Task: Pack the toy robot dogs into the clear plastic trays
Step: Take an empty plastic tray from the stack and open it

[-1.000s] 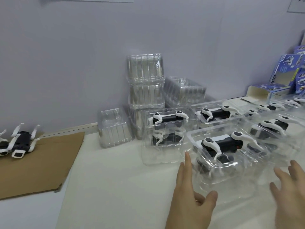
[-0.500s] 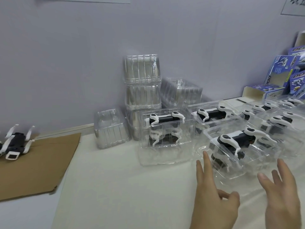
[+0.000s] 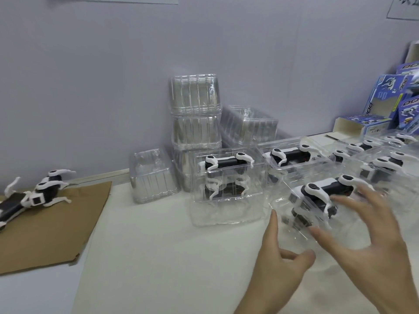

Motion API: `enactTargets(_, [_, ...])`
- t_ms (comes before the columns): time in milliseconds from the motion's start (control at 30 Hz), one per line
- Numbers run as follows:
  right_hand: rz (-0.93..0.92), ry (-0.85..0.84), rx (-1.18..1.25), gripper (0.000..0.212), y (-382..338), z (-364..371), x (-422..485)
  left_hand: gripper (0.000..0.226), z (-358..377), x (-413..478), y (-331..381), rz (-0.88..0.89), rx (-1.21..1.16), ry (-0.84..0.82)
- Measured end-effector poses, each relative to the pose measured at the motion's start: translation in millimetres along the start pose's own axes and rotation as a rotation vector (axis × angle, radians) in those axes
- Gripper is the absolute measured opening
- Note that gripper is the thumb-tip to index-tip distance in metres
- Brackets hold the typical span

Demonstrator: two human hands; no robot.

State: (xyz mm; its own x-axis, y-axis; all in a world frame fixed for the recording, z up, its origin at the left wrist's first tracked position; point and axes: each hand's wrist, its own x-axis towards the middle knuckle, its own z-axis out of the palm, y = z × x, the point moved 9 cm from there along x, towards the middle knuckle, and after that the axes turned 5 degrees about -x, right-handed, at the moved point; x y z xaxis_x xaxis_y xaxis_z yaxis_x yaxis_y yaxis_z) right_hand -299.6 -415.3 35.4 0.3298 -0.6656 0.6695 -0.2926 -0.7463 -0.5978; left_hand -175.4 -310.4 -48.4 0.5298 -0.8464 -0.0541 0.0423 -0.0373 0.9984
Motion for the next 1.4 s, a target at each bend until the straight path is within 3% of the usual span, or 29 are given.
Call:
enactTargets(100, [-0.061, 0.025, -0.014, 0.039, -15, 2, 0, 0.091, -9, 0, 13, -0.005, -0.072, 0.03])
enactTargets(300, [-0.247, 0.096, 0.006, 0.034, -65, 9, -19, 0.081, -20, -11, 32, 0.029, -0.224, 0.058])
enactTargets(500, [-0.373, 0.056, 0.072, 0.023, -124, 23, -55, 0.079, -98, -77, 27, 0.096, -0.284, 0.522])
enactTargets(567, [-0.408, -0.021, 0.086, 0.019, -143, 37, -72, 0.065, -121, -104, 18, 0.053, -0.286, 0.625])
enactTargets(633, [-0.456, -0.084, 0.082, 0.013, -160, 55, -91, 0.037, -142, -123, 6, -0.016, -0.262, 0.717])
enactTargets(700, [-0.481, -0.093, 0.029, 0.02, -168, 69, -105, 0.026, -155, -130, 0, -0.086, -0.159, 0.692])
enactTargets(800, [-0.49, -0.103, -0.021, 0.031, -162, 78, -111, 0.052, -161, -120, -1, -0.163, -0.04, 0.533])
enactTargets(900, [-0.423, -0.114, -0.075, 0.059, -142, 75, -97, 0.078, -159, -109, 2, -0.208, 0.142, 0.388])
enactTargets(1000, [-0.402, -0.08, -0.058, 0.048, -133, 67, -89, 0.091, -157, -97, 5, -0.201, 0.326, 0.359])
enactTargets(1133, [-0.221, 0.017, 0.072, 0.049, -98, 33, -74, 0.073, -157, -88, 6, -0.174, 0.296, 0.382])
enactTargets(1233, [0.018, 0.095, -0.028, 0.06, -54, 8, -57, 0.061, -162, -85, 6, -0.123, 0.199, 0.44])
enactTargets(1333, [0.218, 0.021, -0.052, 0.056, -12, 14, -54, 0.057, -160, -82, 5, -0.072, 0.138, 0.442])
enactTargets(1400, [0.262, -0.045, -0.045, 0.064, 10, 22, -56, 0.059, -155, -78, 3, -0.052, 0.121, 0.429])
